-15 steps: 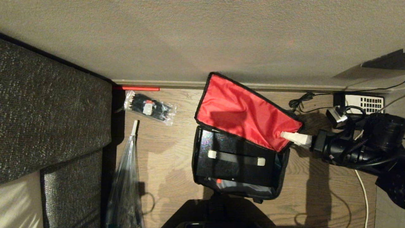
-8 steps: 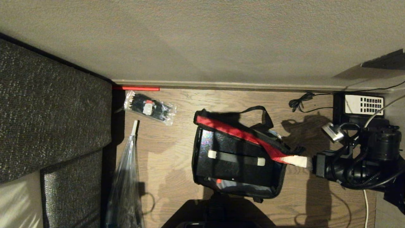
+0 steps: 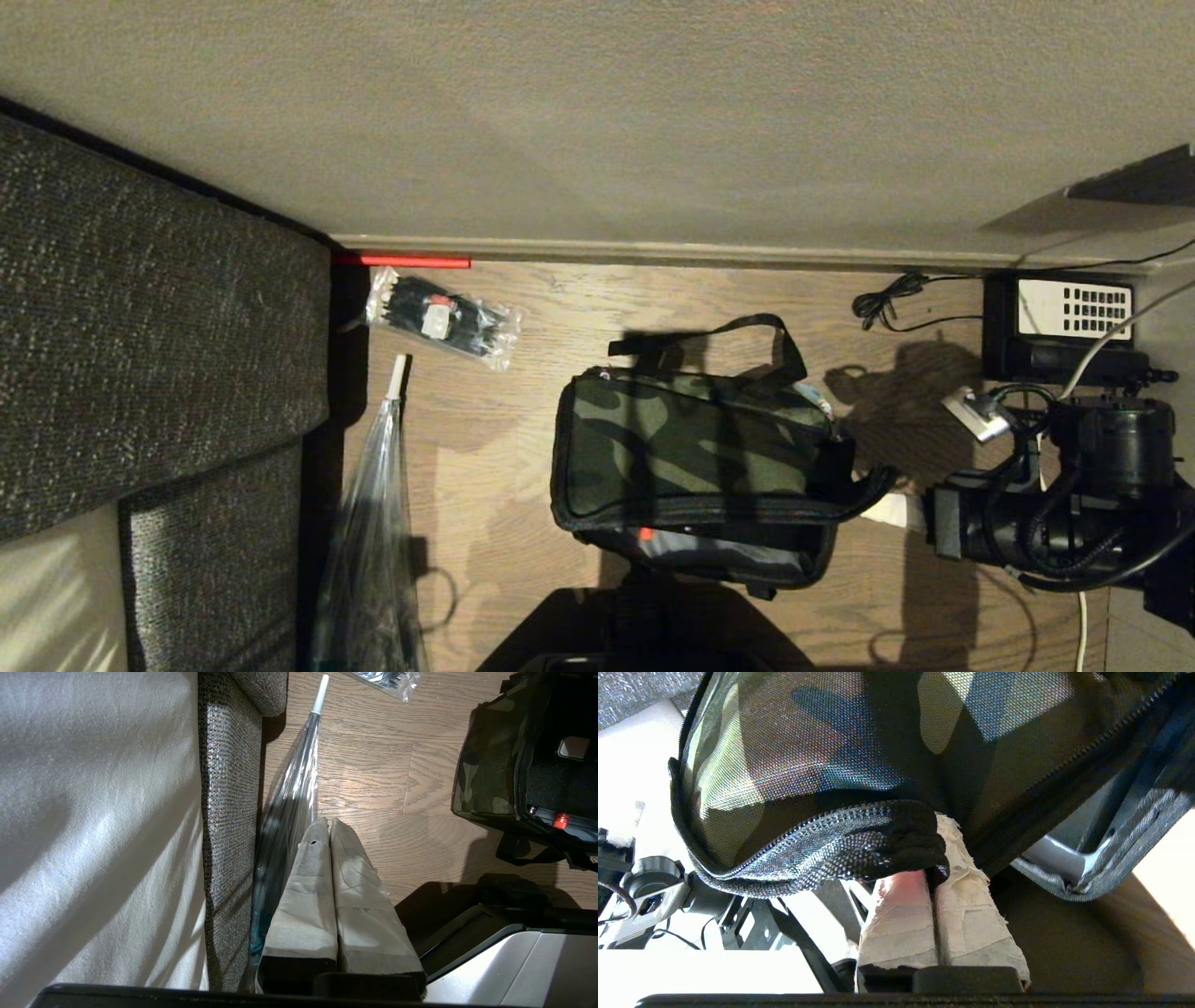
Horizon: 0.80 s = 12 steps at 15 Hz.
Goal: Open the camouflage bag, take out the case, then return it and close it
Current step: Close the top of the storage box
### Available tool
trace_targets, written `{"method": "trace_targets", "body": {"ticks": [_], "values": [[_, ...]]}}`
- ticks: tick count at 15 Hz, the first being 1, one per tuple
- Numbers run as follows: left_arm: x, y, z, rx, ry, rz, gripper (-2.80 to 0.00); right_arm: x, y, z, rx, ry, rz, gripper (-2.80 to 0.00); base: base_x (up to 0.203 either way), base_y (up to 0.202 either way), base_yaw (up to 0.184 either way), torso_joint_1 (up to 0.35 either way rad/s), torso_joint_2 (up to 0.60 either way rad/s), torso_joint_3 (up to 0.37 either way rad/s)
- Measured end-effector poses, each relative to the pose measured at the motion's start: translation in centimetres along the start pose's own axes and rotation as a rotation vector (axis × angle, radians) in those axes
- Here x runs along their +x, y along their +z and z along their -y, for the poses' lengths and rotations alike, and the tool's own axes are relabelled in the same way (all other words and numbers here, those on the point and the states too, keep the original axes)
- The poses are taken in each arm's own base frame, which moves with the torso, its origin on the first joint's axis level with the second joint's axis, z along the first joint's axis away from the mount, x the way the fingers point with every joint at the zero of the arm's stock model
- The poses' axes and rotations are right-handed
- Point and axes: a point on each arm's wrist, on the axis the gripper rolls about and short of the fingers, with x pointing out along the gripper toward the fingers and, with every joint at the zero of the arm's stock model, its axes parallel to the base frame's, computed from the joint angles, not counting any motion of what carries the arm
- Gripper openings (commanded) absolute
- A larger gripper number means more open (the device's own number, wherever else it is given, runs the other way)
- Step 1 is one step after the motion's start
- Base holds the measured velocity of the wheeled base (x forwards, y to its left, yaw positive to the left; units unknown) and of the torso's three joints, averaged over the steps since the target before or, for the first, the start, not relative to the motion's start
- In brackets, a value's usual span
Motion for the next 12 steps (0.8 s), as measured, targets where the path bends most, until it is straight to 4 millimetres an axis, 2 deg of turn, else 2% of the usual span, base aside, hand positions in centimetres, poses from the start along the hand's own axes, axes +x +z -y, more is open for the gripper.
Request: {"method": "trace_targets", "body": {"ticks": [5,6,12], "values": [[0.0,0.0,0.0,0.000,0.000,0.000,-2.80,0.0,-1.2,0.2,-0.048,-0.026,-0.081,-2.80,0.000,0.000,0.000,0.000,0.00,0.000],[0.0,0.0,0.0,0.000,0.000,0.000,-2.80,-0.1,-1.4,0.3,-0.064,-0.028,-0.094,0.00,0.000,0.000,0.000,0.000,0.00,0.000],[0.0,0.0,0.0,0.000,0.000,0.000,-2.80,0.0,-1.6,0.4,-0.092,-0.029,-0.108,0.00,0.000,0.000,0.000,0.000,0.00,0.000]]}}
